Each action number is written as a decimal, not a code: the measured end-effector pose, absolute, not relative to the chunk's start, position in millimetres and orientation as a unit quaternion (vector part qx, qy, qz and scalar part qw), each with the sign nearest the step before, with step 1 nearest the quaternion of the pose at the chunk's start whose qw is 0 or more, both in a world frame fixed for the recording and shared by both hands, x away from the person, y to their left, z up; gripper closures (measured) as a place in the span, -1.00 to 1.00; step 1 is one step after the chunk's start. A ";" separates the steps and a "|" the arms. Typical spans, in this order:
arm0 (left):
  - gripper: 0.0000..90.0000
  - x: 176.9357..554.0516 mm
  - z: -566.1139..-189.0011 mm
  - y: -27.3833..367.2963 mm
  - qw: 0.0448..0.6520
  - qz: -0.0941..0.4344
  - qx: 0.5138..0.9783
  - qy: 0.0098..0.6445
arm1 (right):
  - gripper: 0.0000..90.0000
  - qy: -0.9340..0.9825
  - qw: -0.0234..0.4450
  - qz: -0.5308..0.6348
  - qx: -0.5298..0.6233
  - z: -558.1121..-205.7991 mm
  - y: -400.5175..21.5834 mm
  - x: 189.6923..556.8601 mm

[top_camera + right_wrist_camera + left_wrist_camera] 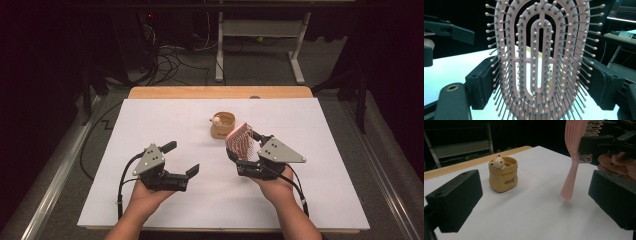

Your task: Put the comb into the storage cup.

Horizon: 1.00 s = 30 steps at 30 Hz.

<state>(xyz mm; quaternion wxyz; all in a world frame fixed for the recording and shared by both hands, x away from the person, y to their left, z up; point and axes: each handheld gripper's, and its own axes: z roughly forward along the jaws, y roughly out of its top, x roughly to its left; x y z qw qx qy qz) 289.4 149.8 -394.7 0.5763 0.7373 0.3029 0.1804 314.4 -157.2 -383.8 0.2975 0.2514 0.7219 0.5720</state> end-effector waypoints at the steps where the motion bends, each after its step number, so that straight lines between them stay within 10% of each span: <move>1: -1.00 289.2 -393.6 149.1 0.576 0.182 0.737 0.302 | -0.56 0.722 0.296 0.572 0.252 -384.1 -156.5 314.8; 30: -1.00 295.6 -370.0 117.7 0.583 0.170 0.745 0.275 | -0.56 0.728 0.288 0.574 0.241 -387.6 -142.1 311.8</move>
